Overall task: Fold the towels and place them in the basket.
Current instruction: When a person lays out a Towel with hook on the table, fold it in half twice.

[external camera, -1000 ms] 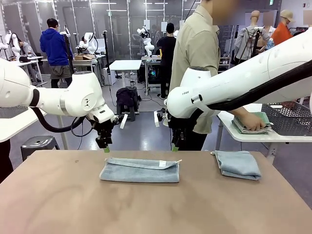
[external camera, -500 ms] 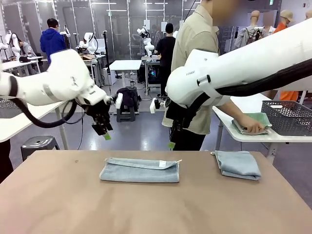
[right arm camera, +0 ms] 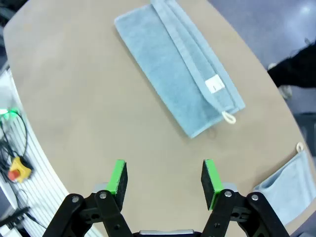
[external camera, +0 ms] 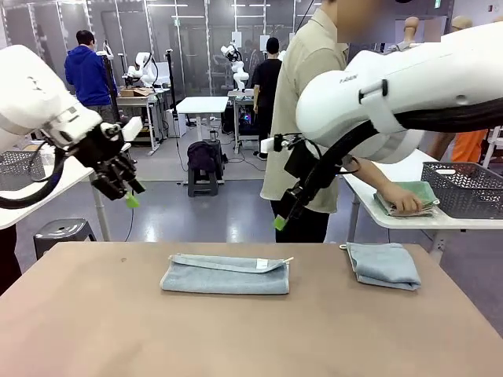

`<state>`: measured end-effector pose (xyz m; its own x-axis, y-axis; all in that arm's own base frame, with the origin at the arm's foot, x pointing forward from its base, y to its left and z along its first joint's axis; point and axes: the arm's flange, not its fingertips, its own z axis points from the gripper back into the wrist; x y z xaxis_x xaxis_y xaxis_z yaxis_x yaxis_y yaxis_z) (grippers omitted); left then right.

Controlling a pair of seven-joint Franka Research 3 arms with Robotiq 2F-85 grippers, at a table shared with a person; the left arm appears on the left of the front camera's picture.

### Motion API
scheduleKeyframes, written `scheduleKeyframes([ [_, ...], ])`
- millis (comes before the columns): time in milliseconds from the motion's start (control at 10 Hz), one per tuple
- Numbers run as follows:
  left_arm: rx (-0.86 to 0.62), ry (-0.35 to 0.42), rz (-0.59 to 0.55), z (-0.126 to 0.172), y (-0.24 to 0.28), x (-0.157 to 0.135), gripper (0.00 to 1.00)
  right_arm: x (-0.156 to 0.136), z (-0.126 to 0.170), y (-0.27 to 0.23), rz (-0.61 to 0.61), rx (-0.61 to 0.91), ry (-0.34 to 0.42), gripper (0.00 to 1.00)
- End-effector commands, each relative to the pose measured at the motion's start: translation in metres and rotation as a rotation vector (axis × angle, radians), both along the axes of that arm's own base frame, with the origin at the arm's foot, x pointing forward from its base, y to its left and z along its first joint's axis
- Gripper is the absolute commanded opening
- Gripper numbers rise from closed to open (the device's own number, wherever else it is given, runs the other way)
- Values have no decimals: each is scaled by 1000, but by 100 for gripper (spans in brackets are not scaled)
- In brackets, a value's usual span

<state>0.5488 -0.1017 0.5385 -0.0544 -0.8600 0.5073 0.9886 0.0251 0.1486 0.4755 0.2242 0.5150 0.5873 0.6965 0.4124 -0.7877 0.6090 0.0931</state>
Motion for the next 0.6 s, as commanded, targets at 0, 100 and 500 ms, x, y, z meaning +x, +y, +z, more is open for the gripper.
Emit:
scheduleKeyframes([
  [0,-46,4,-29,-4,19,-8,67,-19,-4,-6,-239,7,97,76],
  [100,-61,-11,-31,-1,31,-12,67,-20,-9,-8,-342,7,168,76],
  [500,-135,-51,-59,7,75,-29,67,-24,-23,-14,-656,16,511,76],
])
